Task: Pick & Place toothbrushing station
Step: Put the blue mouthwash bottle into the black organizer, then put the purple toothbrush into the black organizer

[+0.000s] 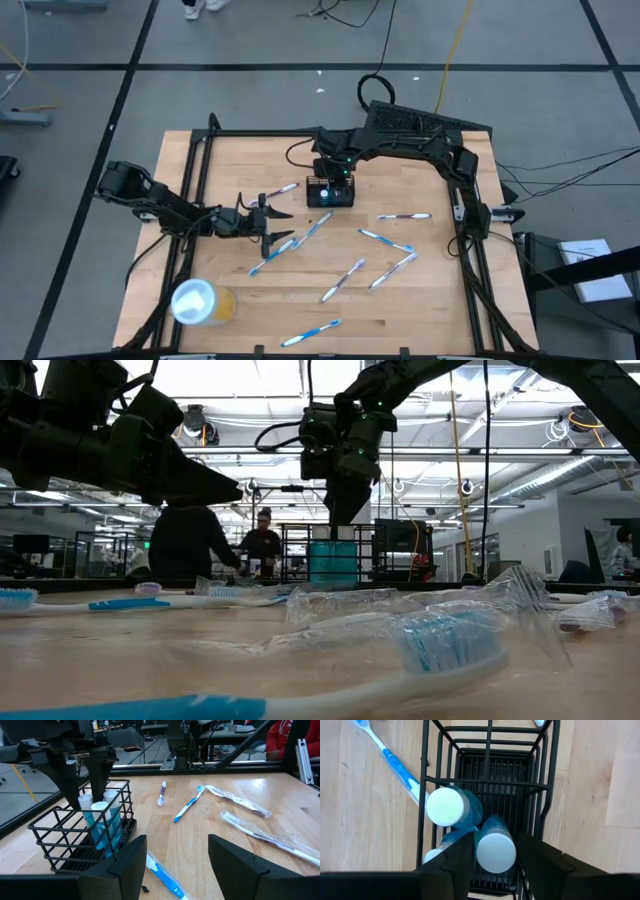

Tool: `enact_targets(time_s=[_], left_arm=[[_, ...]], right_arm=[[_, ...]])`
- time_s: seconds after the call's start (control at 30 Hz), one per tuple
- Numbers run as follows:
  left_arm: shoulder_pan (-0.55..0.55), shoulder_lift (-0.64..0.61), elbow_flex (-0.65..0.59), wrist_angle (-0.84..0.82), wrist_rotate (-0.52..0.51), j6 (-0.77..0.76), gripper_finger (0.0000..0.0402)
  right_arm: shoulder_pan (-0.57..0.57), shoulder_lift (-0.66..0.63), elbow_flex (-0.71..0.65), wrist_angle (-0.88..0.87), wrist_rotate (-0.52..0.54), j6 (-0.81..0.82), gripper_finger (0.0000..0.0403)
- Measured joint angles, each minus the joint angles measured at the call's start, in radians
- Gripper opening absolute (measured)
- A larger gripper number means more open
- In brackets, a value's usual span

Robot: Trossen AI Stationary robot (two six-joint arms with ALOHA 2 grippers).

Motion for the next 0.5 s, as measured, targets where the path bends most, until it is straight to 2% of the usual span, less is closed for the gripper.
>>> enact_targets(time_s=[0.3,0.5], left_arm=[[0.0,0.0,0.0,-0.007,0.0,0.0,0.0216],[0.0,0.0,0.0,-0.007,0.001,0.0,0.0216]], right_arm=[[-0.001,-0.002,0.064,-0.008,0.012,-0.008,0.0161],[0.0,-0.002,0.087,-0.014,0.045,-0.016,0.0187]])
